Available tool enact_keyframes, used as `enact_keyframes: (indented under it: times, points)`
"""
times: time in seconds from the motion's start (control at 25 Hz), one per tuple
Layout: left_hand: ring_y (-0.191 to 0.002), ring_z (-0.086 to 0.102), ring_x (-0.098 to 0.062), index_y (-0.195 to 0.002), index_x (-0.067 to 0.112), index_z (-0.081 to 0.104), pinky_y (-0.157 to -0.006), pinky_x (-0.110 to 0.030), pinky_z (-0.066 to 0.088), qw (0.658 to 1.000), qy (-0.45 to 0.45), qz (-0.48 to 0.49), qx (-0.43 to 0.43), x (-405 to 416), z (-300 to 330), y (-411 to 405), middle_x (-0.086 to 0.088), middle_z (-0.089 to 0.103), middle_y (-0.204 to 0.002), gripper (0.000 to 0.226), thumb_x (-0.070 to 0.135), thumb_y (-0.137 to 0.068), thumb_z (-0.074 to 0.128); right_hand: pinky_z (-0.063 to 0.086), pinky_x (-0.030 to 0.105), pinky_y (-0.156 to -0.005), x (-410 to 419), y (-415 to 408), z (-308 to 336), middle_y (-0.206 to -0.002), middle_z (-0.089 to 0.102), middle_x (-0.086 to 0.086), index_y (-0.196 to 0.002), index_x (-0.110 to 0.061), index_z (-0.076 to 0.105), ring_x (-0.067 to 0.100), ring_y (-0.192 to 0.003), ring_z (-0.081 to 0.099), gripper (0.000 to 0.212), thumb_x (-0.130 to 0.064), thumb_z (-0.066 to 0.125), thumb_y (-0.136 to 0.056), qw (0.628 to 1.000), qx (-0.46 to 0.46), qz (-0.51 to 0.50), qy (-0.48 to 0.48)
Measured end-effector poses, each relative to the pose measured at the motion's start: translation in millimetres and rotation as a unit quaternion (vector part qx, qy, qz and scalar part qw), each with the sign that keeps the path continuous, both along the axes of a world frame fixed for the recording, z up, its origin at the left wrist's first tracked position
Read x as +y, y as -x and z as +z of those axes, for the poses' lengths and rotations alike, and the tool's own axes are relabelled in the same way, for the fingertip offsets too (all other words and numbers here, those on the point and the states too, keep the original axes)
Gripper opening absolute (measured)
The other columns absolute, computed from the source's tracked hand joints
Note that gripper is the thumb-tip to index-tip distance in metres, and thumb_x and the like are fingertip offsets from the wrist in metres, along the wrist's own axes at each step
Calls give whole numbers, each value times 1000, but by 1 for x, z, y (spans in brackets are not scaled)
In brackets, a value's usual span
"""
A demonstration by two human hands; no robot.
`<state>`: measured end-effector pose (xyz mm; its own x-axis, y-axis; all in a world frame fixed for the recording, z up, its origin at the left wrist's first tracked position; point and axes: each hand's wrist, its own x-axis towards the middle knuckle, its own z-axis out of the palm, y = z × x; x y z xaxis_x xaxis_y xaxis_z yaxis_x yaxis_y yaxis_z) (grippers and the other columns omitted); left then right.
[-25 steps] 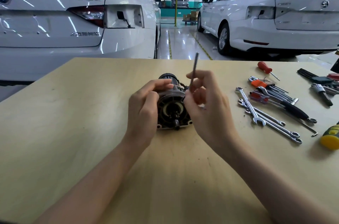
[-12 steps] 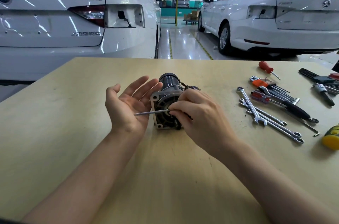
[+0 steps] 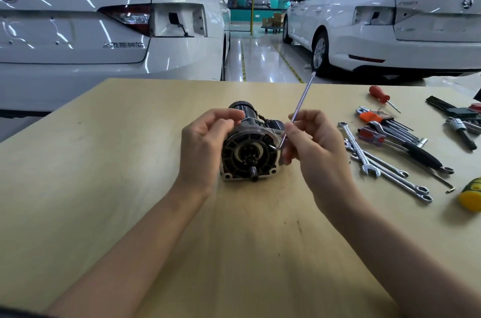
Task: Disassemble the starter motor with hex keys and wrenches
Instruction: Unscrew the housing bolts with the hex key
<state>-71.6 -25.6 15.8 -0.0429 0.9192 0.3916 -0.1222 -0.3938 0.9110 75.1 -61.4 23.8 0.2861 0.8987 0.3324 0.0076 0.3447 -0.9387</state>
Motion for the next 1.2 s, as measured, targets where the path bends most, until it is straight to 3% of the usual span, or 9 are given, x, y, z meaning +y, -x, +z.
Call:
enact_keyframes:
  times: [0.16, 0.28, 0.44, 0.72, 1.2]
  points:
    - [-97, 63, -14, -101, 13, 71, -87, -24, 50, 969, -123, 61, 206, -10, -5, -6, 4, 68, -97, 29, 14, -74, 60, 41, 30, -49, -1, -2, 2, -60, 52, 1, -88, -10, 54, 16, -49, 49, 12, 1, 50, -94, 997, 65, 19, 45]
    - [-102, 56, -15, -107, 11, 70, -91, -27, 47, 942, -162, 84, 281, -11, -6, -8, 9, 63, -98, 35, 15, -73, 64, 41, 30, -47, -1, -3, 4, -58, 53, 3, -84, -11, 49, 17, -47, 49, 14, -3, 48, -96, 992, 105, 31, 61]
    - [-103, 56, -17, -109, 10, 70, -93, -29, 47, 935, -166, 101, 296, -10, -6, -8, 11, 60, -98, 34, 8, -75, 74, 42, 30, -47, 0, -4, 6, -55, 53, 3, -83, -10, 46, 16, -45, 49, 16, -6, 48, -98, 983, 158, 34, 81]
    - [-103, 54, -14, -110, 12, 69, -92, -18, 43, 930, -171, 107, 308, -11, -6, -7, 14, 57, -98, 39, 5, -72, 70, 45, 30, -45, 0, -7, 5, -57, 53, 4, -81, -9, 44, 17, -44, 51, 18, -4, 44, -98, 976, 201, 21, 84]
    - [-103, 55, -17, -110, 11, 69, -92, -23, 45, 925, -184, 118, 310, -10, -7, -9, 11, 60, -99, 38, 2, -73, 70, 55, 28, -52, 0, -4, 3, -48, 59, -2, -82, -8, 44, 16, -47, 61, 18, -4, 45, -100, 971, 225, 38, 73]
